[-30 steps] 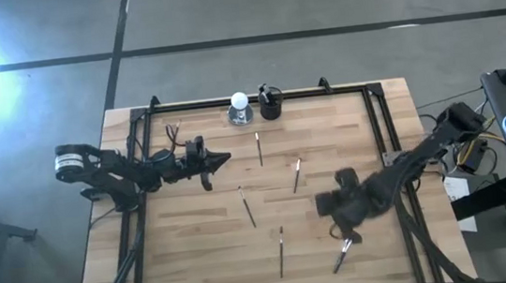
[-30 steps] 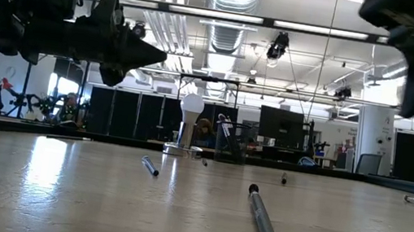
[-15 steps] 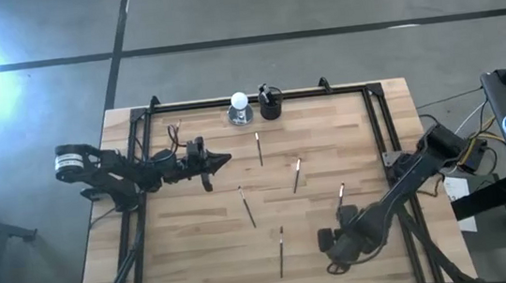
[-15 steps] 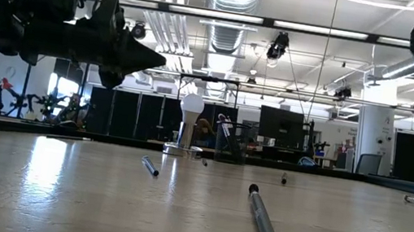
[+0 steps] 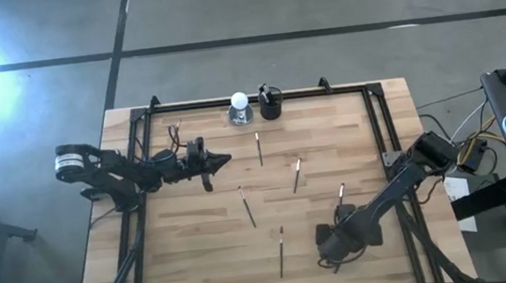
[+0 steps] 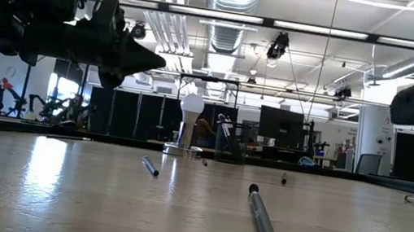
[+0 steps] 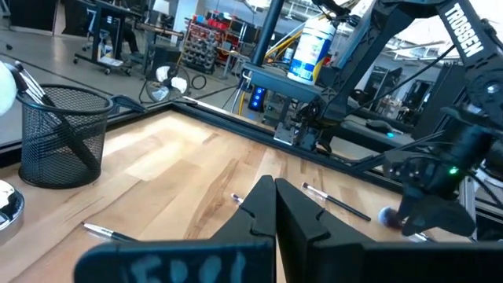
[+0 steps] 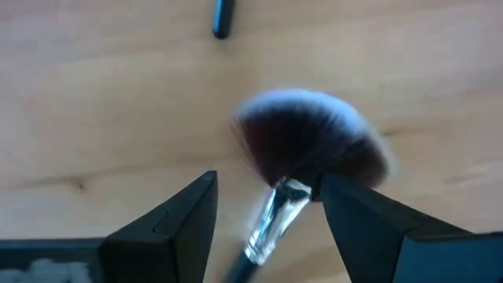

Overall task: Pick & Place Makeup Supplies
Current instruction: Put the makeup brush into the black makeup holder

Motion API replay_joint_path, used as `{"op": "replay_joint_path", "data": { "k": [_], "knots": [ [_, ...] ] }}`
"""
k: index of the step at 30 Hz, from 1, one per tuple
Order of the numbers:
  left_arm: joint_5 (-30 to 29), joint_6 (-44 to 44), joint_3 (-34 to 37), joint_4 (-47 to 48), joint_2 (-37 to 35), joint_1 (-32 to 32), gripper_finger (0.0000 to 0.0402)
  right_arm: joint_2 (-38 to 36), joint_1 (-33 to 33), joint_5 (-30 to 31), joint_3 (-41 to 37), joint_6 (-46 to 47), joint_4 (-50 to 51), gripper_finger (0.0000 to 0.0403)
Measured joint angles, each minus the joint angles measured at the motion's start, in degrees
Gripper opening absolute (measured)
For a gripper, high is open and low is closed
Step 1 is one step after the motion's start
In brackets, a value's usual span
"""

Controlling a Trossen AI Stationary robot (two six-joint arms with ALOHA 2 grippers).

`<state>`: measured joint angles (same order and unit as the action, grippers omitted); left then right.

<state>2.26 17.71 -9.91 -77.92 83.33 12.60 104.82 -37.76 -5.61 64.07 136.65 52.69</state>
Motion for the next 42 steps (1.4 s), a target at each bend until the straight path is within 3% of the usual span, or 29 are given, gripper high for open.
{"op": "replay_joint_path", "data": {
  "k": [5, 10, 16, 26, 30, 42],
  "knots": [
    [0.00, -0.08, -0.02, 0.05, 0.00, 0.00, 0.0000, -0.25, 0.49, 2.09, -2.74, -1.40, -3.79, 0.0221],
    [0.00, -0.10, -0.02, 0.31, 0.00, 0.02, 0.0000, -0.18, 0.51, 8.92, -1.68, -9.21, -5.43, 0.0221],
    [-0.26, -0.12, -0.02, 0.47, 0.00, 0.02, 0.0000, 0.53, 0.64, 10.49, 0.04, -15.31, -5.60, 0.0216],
    [-0.28, -0.15, -0.02, 0.44, 0.02, 0.02, 0.0000, 4.11, 1.16, 10.80, -0.15, -15.32, -8.35, 0.0093],
    [-0.26, -0.12, -0.02, 0.42, 0.01, 0.02, 0.0000, 3.39, 1.09, 15.64, 0.88, -18.83, -8.62, 0.0052],
    [-0.26, -0.04, -0.02, 0.40, 0.02, 0.00, 0.0000, 1.22, 1.40, 30.08, 4.93, -33.34, -8.07, 0.0027]
  ]
}}
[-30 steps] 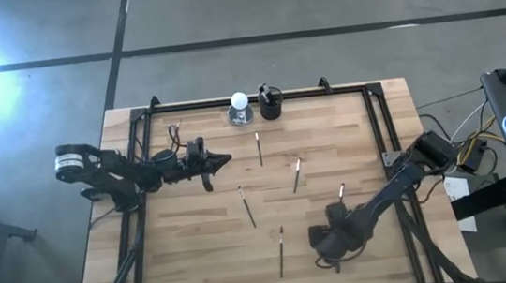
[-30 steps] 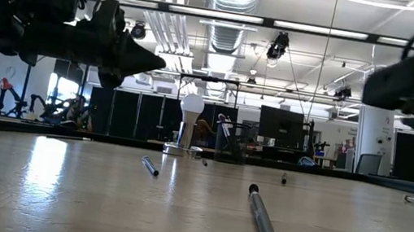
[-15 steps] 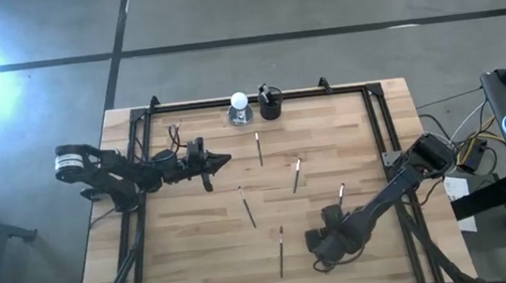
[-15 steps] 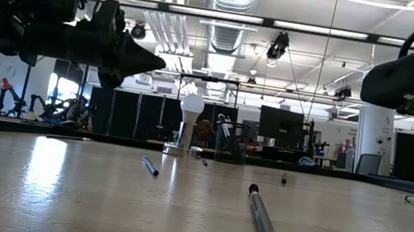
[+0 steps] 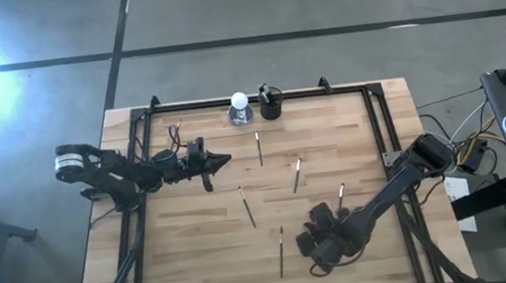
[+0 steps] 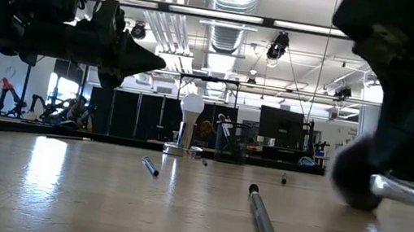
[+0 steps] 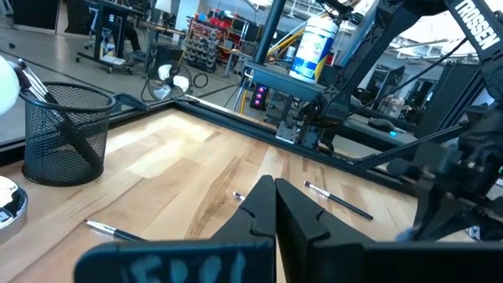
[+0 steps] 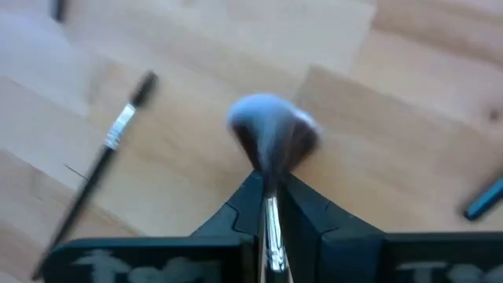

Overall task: Pick & Place Makeup Supplies
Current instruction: Put the makeup brush into the black makeup holder

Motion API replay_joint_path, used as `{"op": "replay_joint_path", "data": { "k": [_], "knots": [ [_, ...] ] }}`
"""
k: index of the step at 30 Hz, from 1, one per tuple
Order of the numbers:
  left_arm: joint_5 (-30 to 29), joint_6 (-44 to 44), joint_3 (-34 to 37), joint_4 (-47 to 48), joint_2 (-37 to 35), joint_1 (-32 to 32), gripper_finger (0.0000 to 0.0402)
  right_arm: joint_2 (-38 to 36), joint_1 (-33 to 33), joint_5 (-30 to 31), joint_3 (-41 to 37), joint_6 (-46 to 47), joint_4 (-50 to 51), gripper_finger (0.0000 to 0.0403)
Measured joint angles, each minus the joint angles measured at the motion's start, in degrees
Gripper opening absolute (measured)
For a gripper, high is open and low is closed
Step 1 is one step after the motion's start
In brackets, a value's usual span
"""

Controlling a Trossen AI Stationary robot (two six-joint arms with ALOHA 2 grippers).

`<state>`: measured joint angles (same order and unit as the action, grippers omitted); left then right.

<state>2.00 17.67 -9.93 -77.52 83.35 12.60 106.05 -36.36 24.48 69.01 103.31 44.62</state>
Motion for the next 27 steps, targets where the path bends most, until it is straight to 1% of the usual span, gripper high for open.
{"op": "replay_joint_path", "data": {
  "k": [4, 8, 10, 12, 14, 16, 19, 27],
  "knots": [
    [0.00, 0.02, 0.00, 0.00, 0.00, 0.00, 0.0000, -1.18, 0.27, 2.93, 0.10, -0.53, 0.41, 0.0010],
    [0.00, 0.04, 0.00, 0.00, 0.00, 0.00, 0.0000, -1.97, 0.74, 2.85, 0.07, -0.27, 1.41, 0.0008],
    [0.00, 0.07, 0.00, 0.00, 0.00, 0.00, 0.0000, -2.33, 1.49, 1.23, 0.09, 1.25, 1.26, 0.0008],
    [0.00, 0.11, 0.00, 0.00, 0.00, 0.00, 0.0000, -2.34, 2.92, -3.20, 0.09, 0.33, 0.30, 0.0011],
    [0.00, 0.13, 0.00, 0.00, 0.00, 0.00, 0.0000, -2.06, 4.40, -7.45, 0.09, -1.82, -2.08, 0.0023],
    [0.00, 0.13, 0.00, 0.00, 0.00, 0.00, 0.0000, -1.93, 5.83, -9.72, 0.09, -3.18, -4.11, 0.0044],
    [0.00, 0.13, 0.00, 0.04, 0.00, 0.00, 0.0000, -1.91, 7.81, -12.30, 0.09, -3.67, -4.61, 0.0089],
    [0.02, 0.09, 0.00, 0.25, 0.00, 0.00, 0.0000, -1.89, 10.53, -14.48, -0.22, -2.97, -4.43, 0.0228]
  ]
}}
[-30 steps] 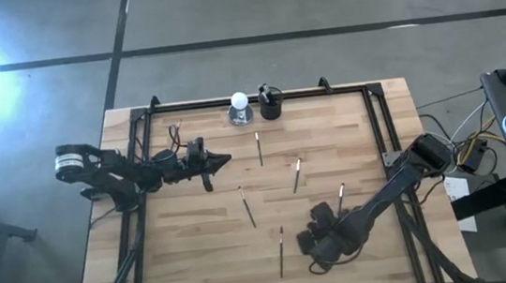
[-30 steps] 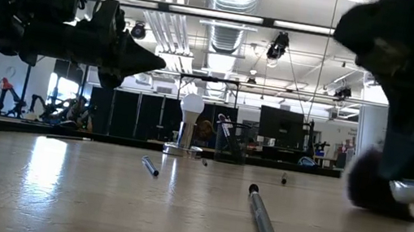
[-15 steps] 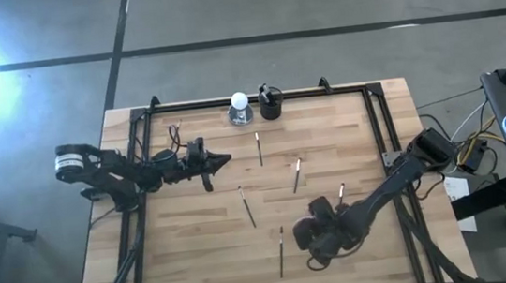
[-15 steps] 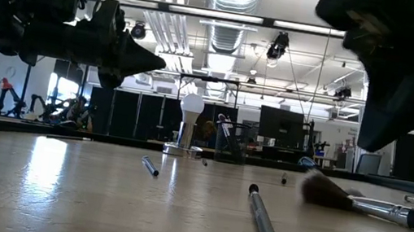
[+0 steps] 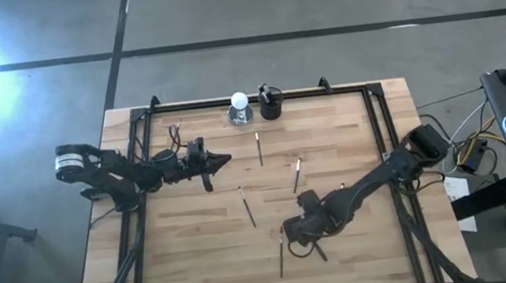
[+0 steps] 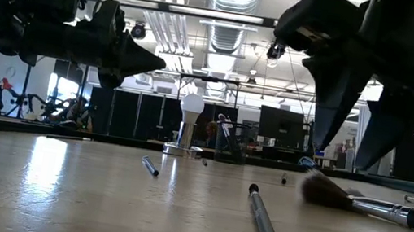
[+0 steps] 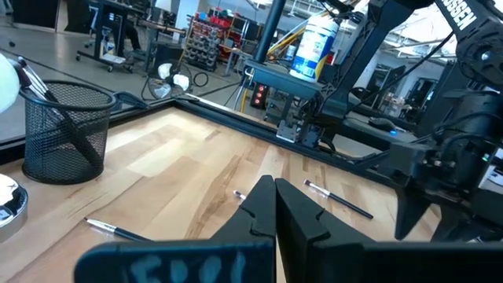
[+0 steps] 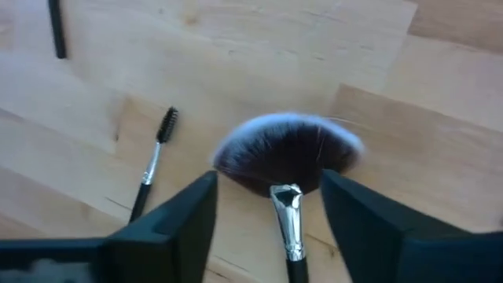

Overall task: Pick & Place Makeup Supplies
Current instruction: Put the makeup brush into the black makeup holder

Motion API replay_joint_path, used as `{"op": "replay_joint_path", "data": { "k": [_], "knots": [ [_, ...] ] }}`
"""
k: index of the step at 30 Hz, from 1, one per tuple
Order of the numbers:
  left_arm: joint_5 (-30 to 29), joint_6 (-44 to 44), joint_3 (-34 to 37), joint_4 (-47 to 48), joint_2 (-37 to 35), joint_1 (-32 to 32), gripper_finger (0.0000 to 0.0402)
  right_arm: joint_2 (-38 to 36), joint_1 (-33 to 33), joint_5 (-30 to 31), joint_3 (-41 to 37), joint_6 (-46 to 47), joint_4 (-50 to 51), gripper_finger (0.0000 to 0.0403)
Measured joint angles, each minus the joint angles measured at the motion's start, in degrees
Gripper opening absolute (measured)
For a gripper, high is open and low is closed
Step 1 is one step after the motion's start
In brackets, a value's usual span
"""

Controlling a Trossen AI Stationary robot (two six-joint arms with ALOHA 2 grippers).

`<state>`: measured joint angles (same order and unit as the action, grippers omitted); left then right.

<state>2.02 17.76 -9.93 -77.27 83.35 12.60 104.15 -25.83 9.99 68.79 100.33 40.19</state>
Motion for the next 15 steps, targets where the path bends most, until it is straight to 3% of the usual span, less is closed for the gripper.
{"op": "replay_joint_path", "data": {
  "k": [6, 15],
  "knots": [
    [0.00, -0.36, 0.00, 0.34, 0.00, 0.02, 0.0000, 0.00, 1.25, -0.01, -1.06, 0.17, -0.12, 0.0292],
    [0.01, -0.44, 0.00, 0.39, 0.00, 0.02, 0.0000, 3.13, 1.36, -2.56, -1.12, -0.44, -2.11, 0.0306]
  ]
}}
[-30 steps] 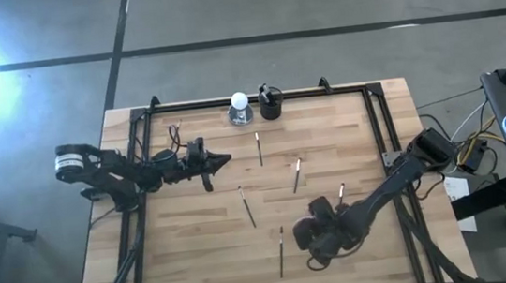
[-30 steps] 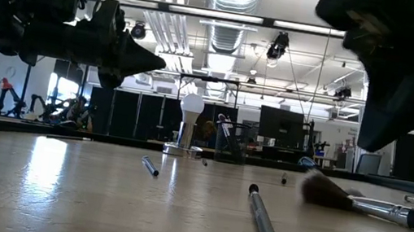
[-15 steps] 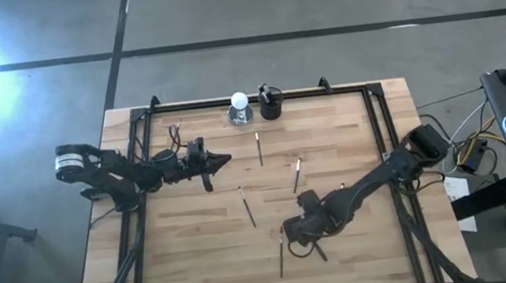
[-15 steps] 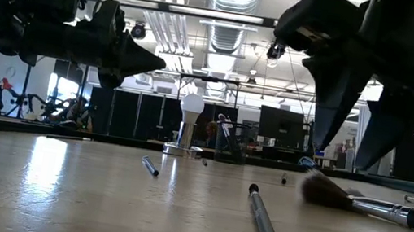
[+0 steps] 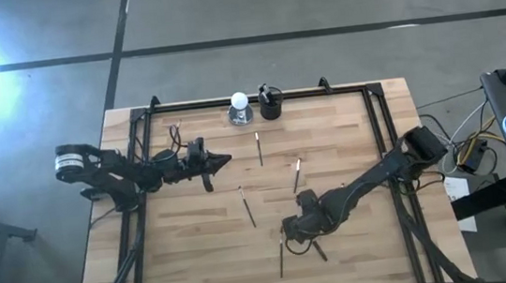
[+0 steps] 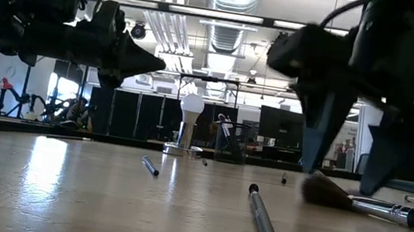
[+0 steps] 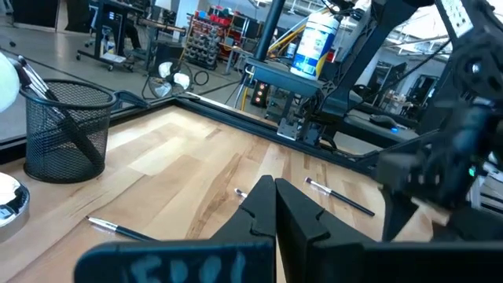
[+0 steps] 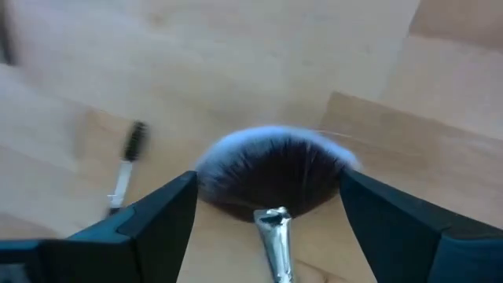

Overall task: Pick & Place Makeup Supplies
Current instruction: Put the makeup brush into the black makeup holder

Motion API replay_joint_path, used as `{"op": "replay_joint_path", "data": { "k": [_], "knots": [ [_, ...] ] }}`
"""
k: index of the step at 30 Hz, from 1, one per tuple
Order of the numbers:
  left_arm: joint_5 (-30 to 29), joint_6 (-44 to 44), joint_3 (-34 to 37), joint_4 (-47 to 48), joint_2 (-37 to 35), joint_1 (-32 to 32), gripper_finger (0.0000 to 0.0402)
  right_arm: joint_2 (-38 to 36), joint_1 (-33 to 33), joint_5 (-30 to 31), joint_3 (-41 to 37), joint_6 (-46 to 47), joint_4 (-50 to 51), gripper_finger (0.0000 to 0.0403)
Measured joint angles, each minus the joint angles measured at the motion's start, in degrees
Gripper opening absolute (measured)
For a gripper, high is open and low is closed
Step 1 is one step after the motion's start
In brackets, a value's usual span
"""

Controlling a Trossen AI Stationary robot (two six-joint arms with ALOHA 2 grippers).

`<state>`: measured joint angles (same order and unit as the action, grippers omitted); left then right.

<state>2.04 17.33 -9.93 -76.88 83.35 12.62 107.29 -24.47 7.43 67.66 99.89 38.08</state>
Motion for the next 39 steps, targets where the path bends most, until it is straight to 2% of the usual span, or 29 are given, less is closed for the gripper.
{"op": "replay_joint_path", "data": {
  "k": [6, 10, 16, 25, 27, 30, 35, 39],
  "knots": [
    [-0.01, -0.09, -0.02, 0.73, 0.00, 0.00, 0.0000, 4.65, 0.64, -1.56, 3.84, -3.39, 3.38, 0.0303],
    [-0.01, -0.11, -0.10, 0.96, 0.00, 0.00, 0.0000, 6.51, 1.07, -1.42, 6.77, -5.22, 6.75, 0.0279],
    [-0.01, -0.09, -0.11, 1.05, 0.00, 0.00, 0.0000, 8.87, 1.29, -1.13, 9.11, -7.29, 8.03, 0.0180],
    [0.01, 0.17, -0.11, 1.07, 0.00, 0.00, 0.0000, 7.92, 1.29, -0.64, 8.65, -10.95, 7.61, 0.0037],
    [0.01, 0.19, -0.11, 1.07, 0.00, -0.01, 0.0000, 7.19, 1.20, 1.31, 8.59, -12.46, 7.71, 0.0018],
    [0.01, 0.19, -0.11, 1.05, 0.00, -0.01, 0.0000, 4.73, 1.23, 5.77, 8.32, -14.56, 8.06, 0.0014],
    [0.01, 0.19, 0.04, 1.04, 0.00, -0.02, 0.0000, -1.17, 1.24, 17.12, 7.79, -19.50, 7.82, 0.0013],
    [0.01, -0.87, 0.47, 0.63, 0.00, 0.00, 0.0000, -5.56, 1.25, 27.59, 6.57, -26.85, 4.56, 0.0012]
  ]
}}
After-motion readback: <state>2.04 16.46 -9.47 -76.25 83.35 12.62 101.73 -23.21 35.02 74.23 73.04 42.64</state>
